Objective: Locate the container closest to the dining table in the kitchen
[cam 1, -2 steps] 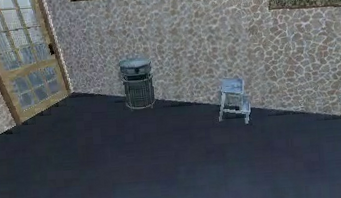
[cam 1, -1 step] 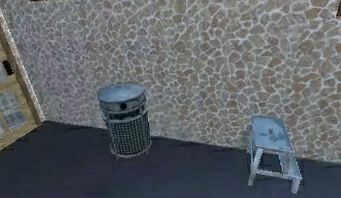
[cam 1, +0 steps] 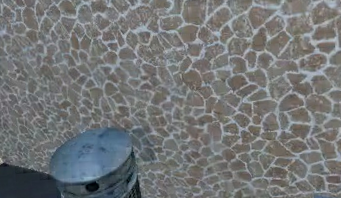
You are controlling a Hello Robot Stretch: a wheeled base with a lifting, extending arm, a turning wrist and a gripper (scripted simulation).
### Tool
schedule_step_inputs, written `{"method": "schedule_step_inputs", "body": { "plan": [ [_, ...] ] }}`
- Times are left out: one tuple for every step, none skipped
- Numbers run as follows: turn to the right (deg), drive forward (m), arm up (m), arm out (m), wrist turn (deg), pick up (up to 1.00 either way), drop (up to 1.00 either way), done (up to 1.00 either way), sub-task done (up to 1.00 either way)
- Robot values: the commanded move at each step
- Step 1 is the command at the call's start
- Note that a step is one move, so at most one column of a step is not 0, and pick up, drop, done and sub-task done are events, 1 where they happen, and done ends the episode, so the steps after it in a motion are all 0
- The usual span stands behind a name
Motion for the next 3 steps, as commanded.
{"method": "schedule_step_inputs", "body": {
  "plan": [
    [45.0, 0.00, 0.00, 0.00, 0.0, 0.00, 0.00, 0.00, 0.00],
    [45.0, 0.00, 0.00, 0.00, 0.0, 0.00, 0.00, 0.00, 0.00],
    [45.0, 0.00, 0.00, 0.00, 0.0, 0.00, 0.00, 0.00, 0.00]
  ]
}}
